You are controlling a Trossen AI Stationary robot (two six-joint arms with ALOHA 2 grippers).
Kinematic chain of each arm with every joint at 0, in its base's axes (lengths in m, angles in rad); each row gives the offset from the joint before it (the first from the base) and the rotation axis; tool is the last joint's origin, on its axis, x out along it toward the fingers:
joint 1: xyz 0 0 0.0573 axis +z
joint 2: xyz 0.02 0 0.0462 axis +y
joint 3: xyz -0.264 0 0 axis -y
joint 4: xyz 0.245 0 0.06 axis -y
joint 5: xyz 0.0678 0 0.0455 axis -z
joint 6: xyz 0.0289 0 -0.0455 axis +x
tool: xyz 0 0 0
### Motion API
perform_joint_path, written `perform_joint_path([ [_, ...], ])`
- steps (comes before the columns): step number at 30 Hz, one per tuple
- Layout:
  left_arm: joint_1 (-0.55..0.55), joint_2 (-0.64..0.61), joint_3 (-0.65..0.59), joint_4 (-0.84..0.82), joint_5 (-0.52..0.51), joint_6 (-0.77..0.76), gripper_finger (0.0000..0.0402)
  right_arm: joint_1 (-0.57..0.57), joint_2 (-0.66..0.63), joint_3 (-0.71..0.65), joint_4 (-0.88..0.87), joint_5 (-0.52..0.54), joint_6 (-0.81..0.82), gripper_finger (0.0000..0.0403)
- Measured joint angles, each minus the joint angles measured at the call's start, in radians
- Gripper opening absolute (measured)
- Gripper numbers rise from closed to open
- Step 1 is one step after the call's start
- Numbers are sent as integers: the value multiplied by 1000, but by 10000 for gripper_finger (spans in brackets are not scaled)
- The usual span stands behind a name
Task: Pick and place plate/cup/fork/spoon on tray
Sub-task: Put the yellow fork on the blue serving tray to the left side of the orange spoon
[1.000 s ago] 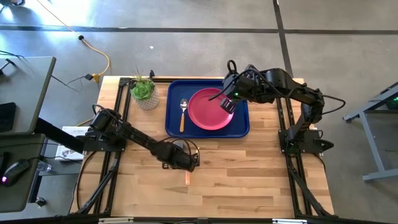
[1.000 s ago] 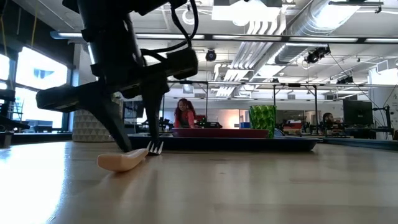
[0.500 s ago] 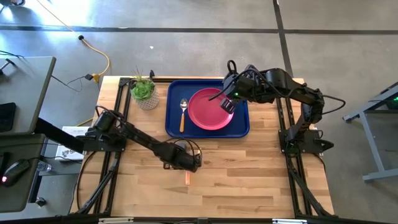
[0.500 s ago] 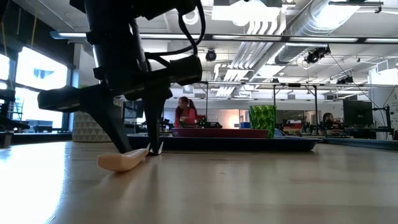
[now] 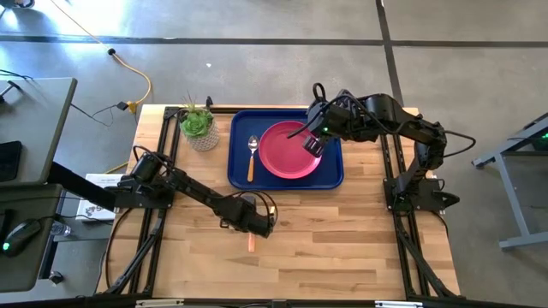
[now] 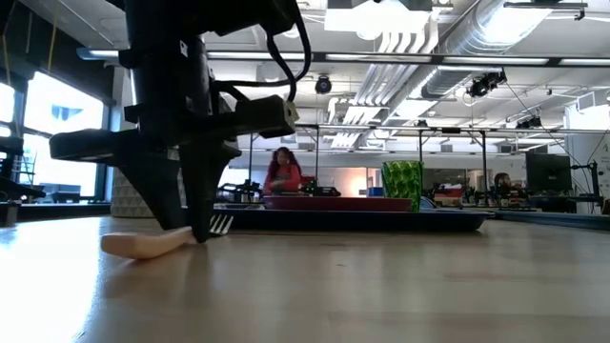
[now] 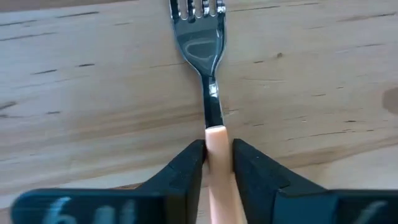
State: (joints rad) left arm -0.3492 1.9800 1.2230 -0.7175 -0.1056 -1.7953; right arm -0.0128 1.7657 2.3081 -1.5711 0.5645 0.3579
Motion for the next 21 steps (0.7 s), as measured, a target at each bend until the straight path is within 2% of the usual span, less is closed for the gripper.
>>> perform_joint_path([
  [6, 1, -1, 0, -9, 4, 25, 36, 0, 0, 0, 0, -15, 0, 112],
  [14, 1, -3, 30, -32, 4, 39, 40, 0, 0, 0, 0, -17, -1, 112],
  [21, 4, -25, 81, -73, -44, 38, 36, 2, 0, 0, 0, -23, -1, 112],
])
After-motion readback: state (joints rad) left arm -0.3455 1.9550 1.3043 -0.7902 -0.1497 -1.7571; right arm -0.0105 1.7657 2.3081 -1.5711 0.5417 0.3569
